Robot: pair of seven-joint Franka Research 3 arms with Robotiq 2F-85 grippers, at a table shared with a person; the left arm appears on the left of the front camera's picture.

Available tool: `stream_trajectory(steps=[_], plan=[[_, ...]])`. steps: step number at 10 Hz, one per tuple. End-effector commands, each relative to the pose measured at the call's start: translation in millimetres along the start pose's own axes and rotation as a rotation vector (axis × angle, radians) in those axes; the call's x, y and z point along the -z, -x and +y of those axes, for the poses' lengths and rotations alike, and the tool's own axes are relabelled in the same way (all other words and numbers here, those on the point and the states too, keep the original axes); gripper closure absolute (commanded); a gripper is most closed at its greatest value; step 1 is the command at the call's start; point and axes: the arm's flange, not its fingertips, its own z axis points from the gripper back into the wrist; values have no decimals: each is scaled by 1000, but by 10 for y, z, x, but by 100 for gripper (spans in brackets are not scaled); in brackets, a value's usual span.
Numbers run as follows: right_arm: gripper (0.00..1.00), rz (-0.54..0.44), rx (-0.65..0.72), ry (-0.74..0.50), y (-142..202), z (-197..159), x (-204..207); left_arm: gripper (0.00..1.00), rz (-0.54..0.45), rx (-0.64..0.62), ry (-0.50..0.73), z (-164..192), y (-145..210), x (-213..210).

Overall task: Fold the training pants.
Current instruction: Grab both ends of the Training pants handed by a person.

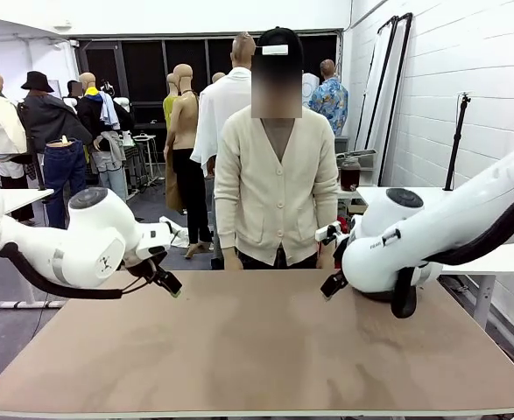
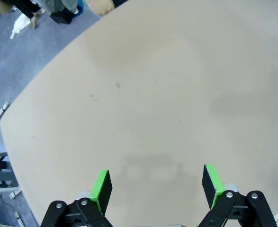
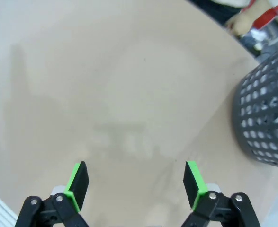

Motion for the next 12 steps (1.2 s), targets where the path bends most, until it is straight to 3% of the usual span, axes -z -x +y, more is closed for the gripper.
stream_trajectory(steps=[1,6,12], plan=[[0,-8,-13,-31,-76,-144,-286,0,-6,19,-4,77,-102,-307],[0,-79,4,35,-206,-226,-900,0,-41,15,-13,96,-271,-791],[0,-137,20,121,-303,-250,-1328,0,-93,25,-90,120,-288,-1174]])
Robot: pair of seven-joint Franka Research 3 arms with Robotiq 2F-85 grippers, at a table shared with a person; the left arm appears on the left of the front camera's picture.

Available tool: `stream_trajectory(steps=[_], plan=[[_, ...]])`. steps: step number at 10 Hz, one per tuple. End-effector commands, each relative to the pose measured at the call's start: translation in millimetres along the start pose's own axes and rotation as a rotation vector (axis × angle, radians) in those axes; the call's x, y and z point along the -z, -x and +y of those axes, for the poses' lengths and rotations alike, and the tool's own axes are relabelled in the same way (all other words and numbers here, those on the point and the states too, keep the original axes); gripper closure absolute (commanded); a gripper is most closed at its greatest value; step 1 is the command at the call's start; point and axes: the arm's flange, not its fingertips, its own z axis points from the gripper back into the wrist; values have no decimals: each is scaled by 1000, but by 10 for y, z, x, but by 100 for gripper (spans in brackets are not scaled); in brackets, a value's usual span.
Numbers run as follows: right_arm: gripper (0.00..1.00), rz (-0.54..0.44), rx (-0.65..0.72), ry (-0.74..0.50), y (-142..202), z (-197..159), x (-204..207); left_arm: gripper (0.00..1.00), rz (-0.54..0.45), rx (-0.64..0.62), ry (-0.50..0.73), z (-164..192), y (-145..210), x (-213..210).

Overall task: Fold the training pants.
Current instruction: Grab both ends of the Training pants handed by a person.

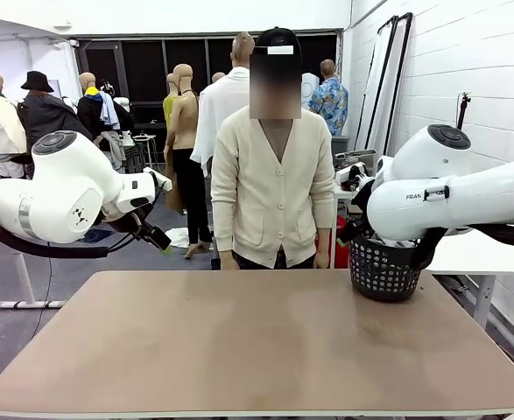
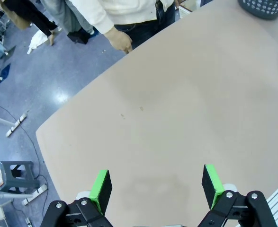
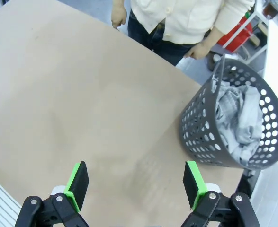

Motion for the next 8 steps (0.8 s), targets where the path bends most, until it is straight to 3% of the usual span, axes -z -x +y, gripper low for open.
stream_trajectory(steps=[1,8], plan=[[0,21,15,39,-19,9,-74,0,1,21,-50,21,21,-155],[0,18,58,71,1,-50,-149,0,11,-32,-76,65,92,-368]])
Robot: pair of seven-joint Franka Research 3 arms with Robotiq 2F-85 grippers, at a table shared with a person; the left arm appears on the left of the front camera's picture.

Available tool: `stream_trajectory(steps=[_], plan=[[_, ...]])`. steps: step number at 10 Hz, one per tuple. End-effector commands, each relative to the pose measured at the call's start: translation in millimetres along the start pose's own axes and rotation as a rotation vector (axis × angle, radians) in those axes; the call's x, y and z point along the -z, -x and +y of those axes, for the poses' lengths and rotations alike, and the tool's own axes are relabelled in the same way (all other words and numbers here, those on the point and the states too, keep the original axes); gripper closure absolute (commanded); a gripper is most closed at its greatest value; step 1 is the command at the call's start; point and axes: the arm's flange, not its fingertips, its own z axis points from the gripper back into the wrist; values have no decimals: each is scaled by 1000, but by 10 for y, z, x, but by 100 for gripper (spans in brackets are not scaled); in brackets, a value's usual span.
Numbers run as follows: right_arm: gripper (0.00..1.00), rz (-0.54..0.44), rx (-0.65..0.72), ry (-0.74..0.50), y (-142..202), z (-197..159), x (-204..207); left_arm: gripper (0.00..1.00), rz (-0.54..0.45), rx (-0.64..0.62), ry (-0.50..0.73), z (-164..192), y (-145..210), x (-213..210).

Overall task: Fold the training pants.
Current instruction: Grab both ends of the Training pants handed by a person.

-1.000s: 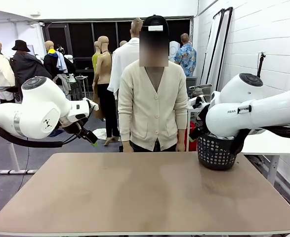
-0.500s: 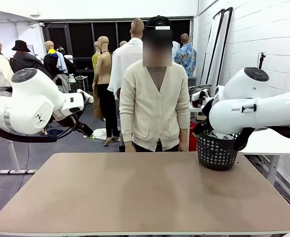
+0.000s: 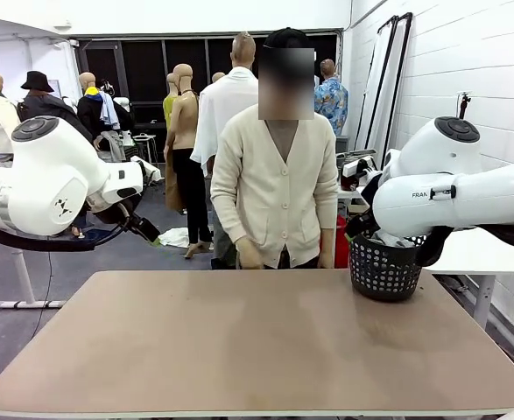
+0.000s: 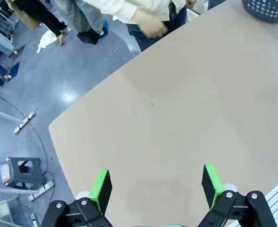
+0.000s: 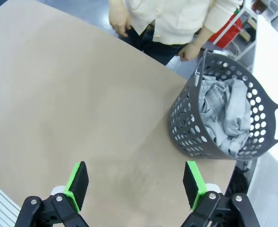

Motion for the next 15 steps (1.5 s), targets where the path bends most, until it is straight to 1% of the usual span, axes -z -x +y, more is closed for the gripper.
stream_trajectory(steps=[1,2,15], plan=[[0,9,48,29,-9,9,23,0,-2,8,4,-17,-9,18],[0,0,0,0,0,0,0,0,-2,8,4,-17,-9,18],[0,0,0,0,0,0,0,0,-2,8,4,-17,-9,18]])
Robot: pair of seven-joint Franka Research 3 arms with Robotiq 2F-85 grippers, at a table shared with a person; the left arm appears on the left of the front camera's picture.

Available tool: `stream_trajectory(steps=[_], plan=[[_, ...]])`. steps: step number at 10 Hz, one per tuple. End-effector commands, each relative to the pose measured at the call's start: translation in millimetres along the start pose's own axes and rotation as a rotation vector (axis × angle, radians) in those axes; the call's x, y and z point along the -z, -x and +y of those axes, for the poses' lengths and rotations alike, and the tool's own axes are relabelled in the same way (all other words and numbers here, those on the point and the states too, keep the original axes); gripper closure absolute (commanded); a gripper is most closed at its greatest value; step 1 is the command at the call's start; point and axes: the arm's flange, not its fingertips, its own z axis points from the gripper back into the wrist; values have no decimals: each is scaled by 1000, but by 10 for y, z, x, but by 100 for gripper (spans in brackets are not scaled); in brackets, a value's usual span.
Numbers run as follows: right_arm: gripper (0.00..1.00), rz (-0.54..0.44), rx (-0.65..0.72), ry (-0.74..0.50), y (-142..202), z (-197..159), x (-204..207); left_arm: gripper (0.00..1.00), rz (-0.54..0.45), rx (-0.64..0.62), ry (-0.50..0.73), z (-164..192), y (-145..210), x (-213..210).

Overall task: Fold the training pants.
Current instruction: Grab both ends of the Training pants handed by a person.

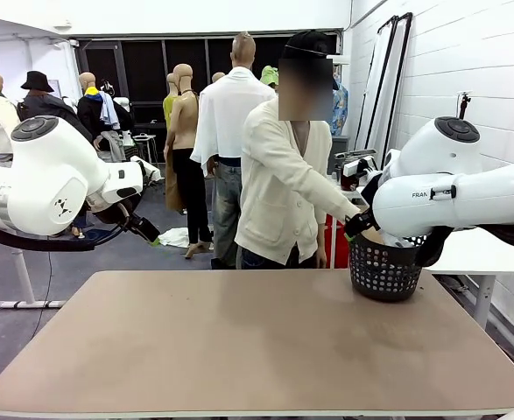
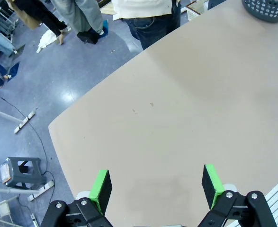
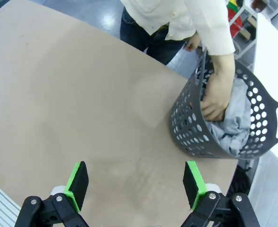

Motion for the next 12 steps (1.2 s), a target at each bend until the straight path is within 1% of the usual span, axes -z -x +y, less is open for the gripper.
stream_trajectory(steps=[1,12], plan=[[0,1,-13,4,2,-9,-2,0,-2,5,1,-3,-6,13],[0,1,-13,4,2,-9,-2,0,-2,5,1,-3,-6,13]])
